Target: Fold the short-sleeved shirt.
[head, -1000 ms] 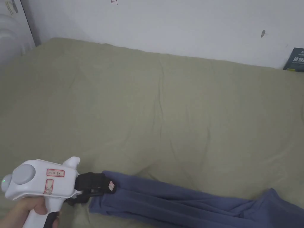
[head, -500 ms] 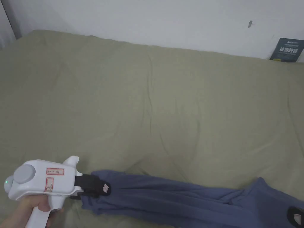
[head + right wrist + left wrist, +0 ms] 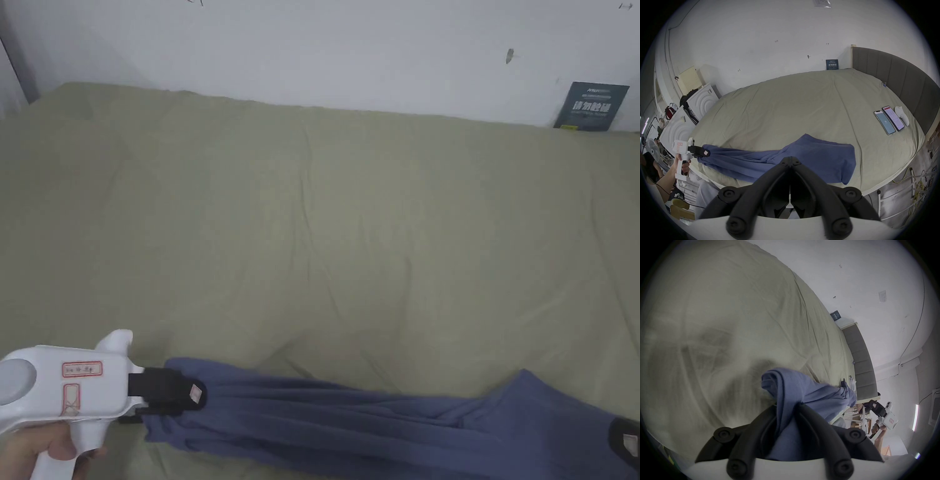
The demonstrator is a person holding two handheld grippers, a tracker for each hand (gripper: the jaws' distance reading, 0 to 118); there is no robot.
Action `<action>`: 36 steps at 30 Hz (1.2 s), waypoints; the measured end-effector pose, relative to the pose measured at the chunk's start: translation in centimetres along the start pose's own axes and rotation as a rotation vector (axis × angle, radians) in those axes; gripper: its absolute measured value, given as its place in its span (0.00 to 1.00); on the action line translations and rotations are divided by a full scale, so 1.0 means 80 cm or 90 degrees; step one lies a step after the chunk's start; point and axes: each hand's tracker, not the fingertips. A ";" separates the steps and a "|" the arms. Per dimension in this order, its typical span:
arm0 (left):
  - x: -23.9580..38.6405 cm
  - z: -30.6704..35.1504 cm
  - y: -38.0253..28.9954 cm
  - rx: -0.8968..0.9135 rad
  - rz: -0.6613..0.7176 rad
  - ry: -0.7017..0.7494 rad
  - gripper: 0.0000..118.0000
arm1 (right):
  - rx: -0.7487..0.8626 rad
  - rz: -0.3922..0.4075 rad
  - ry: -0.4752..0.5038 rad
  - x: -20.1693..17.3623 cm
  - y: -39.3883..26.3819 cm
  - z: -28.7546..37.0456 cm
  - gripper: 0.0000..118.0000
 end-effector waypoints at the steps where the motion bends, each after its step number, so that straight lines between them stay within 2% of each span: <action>1: -0.003 0.008 0.001 0.007 0.000 0.012 0.06 | 0.002 0.000 -0.001 -0.001 0.000 0.001 0.01; 10: -0.041 0.111 0.028 0.090 0.041 0.111 0.06 | 0.011 0.006 0.004 -0.008 0.006 0.000 0.01; 14: -0.021 0.118 0.029 0.089 0.023 0.147 0.06 | 0.009 0.009 0.010 -0.007 0.006 -0.004 0.01; 21: 0.086 0.097 0.009 0.082 -0.085 0.231 0.06 | 0.006 0.019 0.016 -0.010 0.000 -0.003 0.01; 25: 0.147 0.076 -0.004 0.067 -0.132 0.232 0.06 | 0.007 0.021 0.019 -0.008 -0.003 0.001 0.01; 28: 0.183 0.042 -0.018 0.043 -0.174 0.282 0.06 | 0.012 0.014 0.026 -0.005 -0.005 0.004 0.01; 36: 0.221 -0.089 -0.052 -0.032 -0.224 0.299 0.06 | 0.024 0.019 0.010 0.007 -0.015 0.006 0.01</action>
